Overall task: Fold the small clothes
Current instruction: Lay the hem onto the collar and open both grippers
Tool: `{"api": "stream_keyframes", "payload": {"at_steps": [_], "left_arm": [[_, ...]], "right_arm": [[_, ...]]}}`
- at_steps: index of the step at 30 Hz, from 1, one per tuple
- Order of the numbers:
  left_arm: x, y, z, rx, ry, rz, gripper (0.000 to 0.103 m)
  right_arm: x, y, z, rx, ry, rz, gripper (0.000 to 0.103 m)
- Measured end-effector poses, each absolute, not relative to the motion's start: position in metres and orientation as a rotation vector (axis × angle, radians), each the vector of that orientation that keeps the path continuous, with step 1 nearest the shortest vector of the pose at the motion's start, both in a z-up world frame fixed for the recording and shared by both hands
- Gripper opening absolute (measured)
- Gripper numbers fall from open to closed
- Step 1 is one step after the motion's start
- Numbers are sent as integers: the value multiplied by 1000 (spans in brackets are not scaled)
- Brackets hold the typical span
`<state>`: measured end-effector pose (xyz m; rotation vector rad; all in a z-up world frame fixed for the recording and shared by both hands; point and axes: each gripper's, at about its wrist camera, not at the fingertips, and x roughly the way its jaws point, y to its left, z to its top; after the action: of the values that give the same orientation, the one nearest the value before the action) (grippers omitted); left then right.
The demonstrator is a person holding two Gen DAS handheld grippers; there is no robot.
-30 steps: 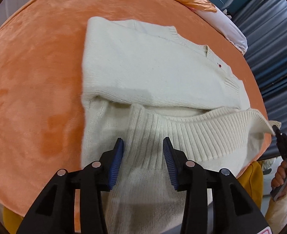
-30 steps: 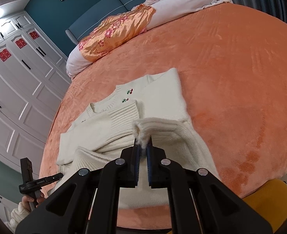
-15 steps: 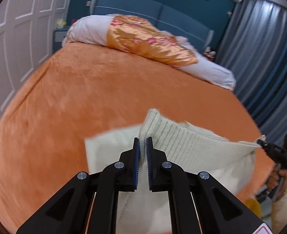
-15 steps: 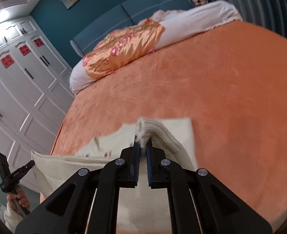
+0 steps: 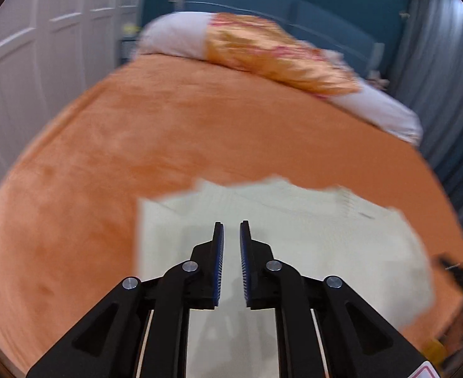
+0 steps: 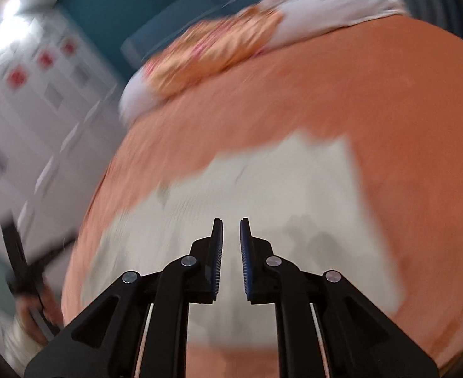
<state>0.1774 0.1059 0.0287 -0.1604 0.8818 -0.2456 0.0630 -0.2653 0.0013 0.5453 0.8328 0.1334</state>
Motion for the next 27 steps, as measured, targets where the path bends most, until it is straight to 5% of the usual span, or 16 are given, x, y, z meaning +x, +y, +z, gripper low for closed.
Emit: {"api": "stream_keyframes", "payload": {"at_steps": [2,7,14,22,24,27], "left_arm": [[154,81,22,-174,919,-321,22],[116,35,-44,-153,1098,-373,24],[106,126,-54,-193,1085,-170,8],[100,151,-15,-210,1004,-115,9],[121,147,-3,-222,977,-135,29],[162,138,5,-211,959,-126,45]], "right_arm": [[56,-215,-17,502,910,235,11],[53,-154,-49,275,1019,294,9],[20,-292,-65,434,1027,-19,3],[-12,-368,-38,551,938,-219,11],[7,-373,-25,533,908,-193,17],[47,-361,-3,502,850,-154,59]]}}
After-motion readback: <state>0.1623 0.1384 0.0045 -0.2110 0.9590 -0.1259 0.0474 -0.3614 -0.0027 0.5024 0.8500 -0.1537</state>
